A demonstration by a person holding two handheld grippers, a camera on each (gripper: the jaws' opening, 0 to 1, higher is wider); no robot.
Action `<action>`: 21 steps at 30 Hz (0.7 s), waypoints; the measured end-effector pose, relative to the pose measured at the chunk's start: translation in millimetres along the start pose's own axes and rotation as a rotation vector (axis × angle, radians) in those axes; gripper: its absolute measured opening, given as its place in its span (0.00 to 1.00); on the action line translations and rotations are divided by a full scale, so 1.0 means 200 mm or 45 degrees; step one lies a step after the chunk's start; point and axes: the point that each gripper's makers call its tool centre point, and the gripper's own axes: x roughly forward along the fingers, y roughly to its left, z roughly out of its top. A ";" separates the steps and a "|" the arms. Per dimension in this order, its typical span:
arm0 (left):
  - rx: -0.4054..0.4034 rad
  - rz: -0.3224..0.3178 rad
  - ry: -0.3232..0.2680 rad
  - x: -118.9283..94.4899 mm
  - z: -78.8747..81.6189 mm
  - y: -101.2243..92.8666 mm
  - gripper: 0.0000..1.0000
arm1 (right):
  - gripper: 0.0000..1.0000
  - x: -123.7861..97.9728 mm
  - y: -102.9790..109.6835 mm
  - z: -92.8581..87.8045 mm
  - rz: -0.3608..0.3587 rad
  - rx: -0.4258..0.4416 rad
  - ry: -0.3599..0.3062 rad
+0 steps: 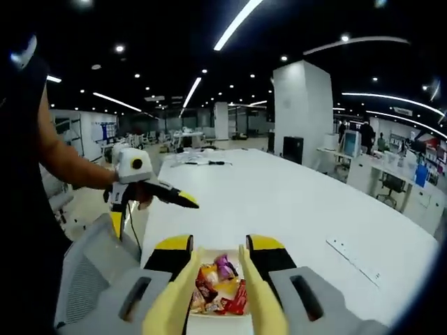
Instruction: Place the target food into the container with the food tongs after gripping and lifting it, then release it inside without dropping or visibly crushing the food.
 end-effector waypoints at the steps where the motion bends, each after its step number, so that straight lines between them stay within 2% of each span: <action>1: 0.026 -0.015 -0.025 0.02 0.05 -0.01 0.99 | 0.29 -0.01 0.02 0.01 0.020 0.007 -0.013; 2: 0.036 -0.055 -0.041 0.04 0.12 -0.04 0.98 | 0.29 -0.03 0.05 0.03 0.059 0.019 -0.034; 4: 0.030 -0.122 -0.058 0.07 0.19 -0.09 0.94 | 0.30 -0.04 0.07 0.05 0.069 0.007 -0.065; 7: 0.119 -0.135 -0.074 0.12 0.30 -0.12 0.94 | 0.30 -0.06 0.10 0.09 0.082 0.000 -0.119; 10: 0.126 -0.180 -0.091 0.15 0.37 -0.15 0.88 | 0.29 -0.07 0.12 0.12 0.090 0.000 -0.159; 13: 0.199 -0.191 -0.042 0.18 0.37 -0.15 0.82 | 0.29 -0.07 0.14 0.14 0.098 -0.008 -0.196; 17: 0.176 -0.263 0.001 0.21 0.37 -0.20 0.66 | 0.29 -0.07 0.18 0.15 0.125 -0.022 -0.254; 18: 0.140 -0.302 0.042 0.22 0.34 -0.23 0.61 | 0.29 -0.08 0.18 0.14 0.125 -0.028 -0.267; 19: 0.139 -0.302 0.051 0.23 0.33 -0.23 0.59 | 0.30 -0.08 0.18 0.15 0.126 -0.035 -0.286; 21: 0.178 -0.279 0.052 0.25 0.31 -0.23 0.61 | 0.29 -0.09 0.21 0.17 0.169 0.005 -0.340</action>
